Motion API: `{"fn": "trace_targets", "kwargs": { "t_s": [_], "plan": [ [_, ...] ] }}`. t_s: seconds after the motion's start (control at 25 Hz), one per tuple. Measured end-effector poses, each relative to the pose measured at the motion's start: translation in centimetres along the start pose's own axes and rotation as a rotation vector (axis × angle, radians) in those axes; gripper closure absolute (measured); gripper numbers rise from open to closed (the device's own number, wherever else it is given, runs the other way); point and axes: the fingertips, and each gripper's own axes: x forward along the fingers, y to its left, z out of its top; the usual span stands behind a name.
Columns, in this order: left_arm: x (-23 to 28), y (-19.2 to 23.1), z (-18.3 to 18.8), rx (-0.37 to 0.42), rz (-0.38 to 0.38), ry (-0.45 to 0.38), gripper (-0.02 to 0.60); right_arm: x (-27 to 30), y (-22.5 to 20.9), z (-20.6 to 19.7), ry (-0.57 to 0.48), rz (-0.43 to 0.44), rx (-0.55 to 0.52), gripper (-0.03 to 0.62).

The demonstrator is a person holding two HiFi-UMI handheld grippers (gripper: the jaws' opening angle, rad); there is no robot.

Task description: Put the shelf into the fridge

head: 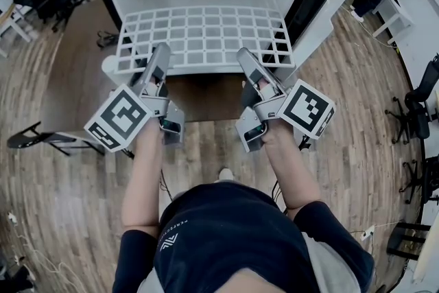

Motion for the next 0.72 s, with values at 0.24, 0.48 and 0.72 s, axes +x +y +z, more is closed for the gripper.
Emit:
{"fn": "trace_targets", "kwargs": {
  "t_s": [0.24,0.48,0.72],
  "plan": [
    [0.13,-0.07,0.06,-0.008,-0.011,0.007,0.43,0.11,0.23,0.07,0.001,0.013,0.004,0.488],
    [0.34,0.04,0.23,-0.015,-0.02,0.016,0.43,0.38,0.44,0.16,0.004,0.028,0.001,0.488],
    [0.78,0.11,0.12,-0.026,-0.036,0.018,0.427,0.51,-0.22,0.3,0.005,0.01,-0.007,0.482]
  ]
}}
